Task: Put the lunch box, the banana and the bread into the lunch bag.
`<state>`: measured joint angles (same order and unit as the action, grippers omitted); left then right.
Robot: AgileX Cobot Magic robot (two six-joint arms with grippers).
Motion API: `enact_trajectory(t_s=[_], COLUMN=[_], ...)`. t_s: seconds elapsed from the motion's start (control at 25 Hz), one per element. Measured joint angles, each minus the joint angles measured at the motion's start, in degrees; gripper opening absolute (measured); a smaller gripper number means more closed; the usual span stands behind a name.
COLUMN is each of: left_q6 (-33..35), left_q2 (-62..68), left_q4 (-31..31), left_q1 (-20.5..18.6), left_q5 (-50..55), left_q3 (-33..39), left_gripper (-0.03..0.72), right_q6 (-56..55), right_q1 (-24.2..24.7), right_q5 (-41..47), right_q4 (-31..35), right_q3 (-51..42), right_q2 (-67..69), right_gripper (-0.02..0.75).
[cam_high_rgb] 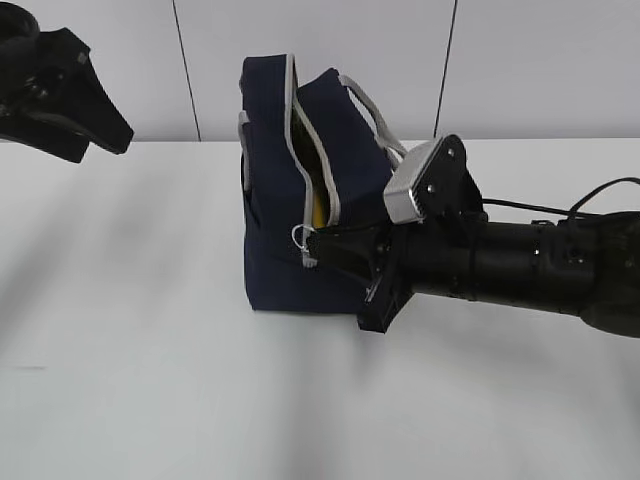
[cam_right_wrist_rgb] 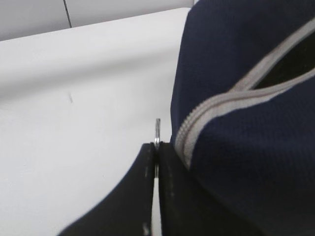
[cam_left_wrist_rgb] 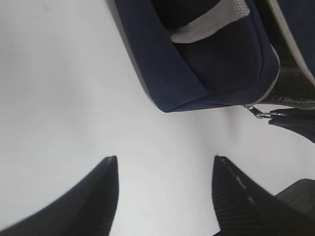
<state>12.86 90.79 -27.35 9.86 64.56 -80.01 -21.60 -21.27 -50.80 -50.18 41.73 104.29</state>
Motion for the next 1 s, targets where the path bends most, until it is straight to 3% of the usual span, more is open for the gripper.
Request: enact_trajectory(t_s=[0.16, 0.56, 1.0], left_q6=[0.0, 0.0, 1.9], left_q2=[0.0, 0.0, 0.0], left_q4=[0.0, 0.0, -0.1], left_q1=[0.0, 0.0, 0.0], left_q5=[0.0, 0.0, -2.0], left_q3=[0.0, 0.0, 0.0], left_gripper=[0.433, 0.433, 0.433], right_q6=[-2.1, -14.5, -31.2], right_q1=[0.0, 0.0, 0.0], right_q5=[0.0, 2.7, 7.6], right_q4=[-0.8, -10.6, -23.5], right_q3=[-0.1, 4.8, 16.5], right_q2=[-1.8, -4.9, -6.6], right_gripper=[0.006, 0.006, 0.006])
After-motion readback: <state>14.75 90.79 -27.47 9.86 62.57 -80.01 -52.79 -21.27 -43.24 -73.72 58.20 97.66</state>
